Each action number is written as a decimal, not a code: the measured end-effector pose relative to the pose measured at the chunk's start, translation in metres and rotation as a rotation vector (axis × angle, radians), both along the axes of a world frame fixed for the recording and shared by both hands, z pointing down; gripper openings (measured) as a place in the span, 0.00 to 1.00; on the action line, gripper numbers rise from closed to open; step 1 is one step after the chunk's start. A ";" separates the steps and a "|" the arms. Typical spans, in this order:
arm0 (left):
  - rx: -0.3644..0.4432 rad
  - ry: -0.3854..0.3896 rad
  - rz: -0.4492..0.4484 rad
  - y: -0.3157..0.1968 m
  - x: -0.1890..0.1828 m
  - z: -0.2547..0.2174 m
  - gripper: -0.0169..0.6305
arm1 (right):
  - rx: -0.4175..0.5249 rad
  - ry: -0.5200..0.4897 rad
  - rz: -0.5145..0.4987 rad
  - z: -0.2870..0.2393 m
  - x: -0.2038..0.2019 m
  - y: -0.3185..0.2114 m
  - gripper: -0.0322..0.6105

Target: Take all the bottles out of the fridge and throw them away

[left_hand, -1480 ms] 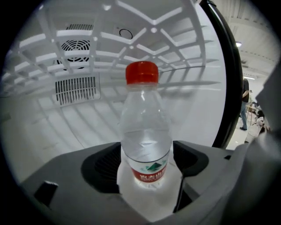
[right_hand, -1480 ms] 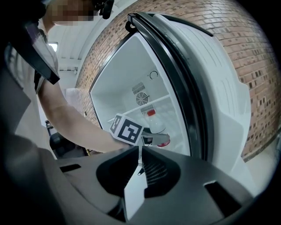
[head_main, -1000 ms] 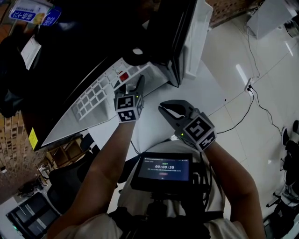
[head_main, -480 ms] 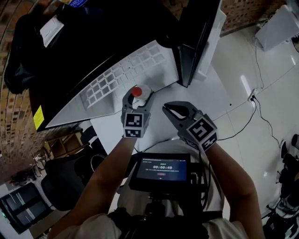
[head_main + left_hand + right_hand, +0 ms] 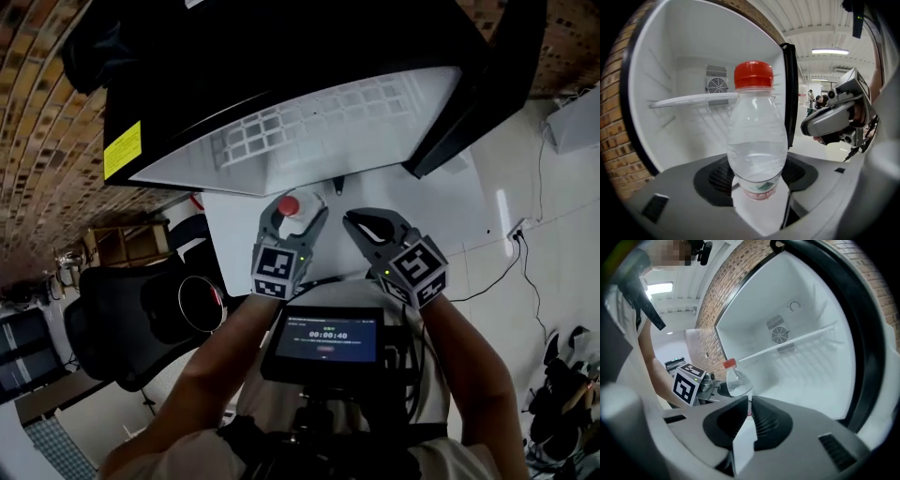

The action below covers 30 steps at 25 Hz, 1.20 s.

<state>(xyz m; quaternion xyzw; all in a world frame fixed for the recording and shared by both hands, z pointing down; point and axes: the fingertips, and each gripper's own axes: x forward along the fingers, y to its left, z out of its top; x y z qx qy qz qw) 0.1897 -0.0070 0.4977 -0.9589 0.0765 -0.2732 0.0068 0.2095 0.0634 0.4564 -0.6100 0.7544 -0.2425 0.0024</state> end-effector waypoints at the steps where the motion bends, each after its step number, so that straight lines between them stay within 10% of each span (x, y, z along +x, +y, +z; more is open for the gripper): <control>1: -0.001 -0.002 -0.024 -0.004 -0.014 0.000 0.50 | 0.000 0.003 -0.032 0.000 -0.010 -0.005 0.06; 30: -0.155 -0.125 -0.876 -0.101 -0.451 0.074 0.50 | -0.076 0.044 -0.730 0.021 -0.322 -0.132 0.06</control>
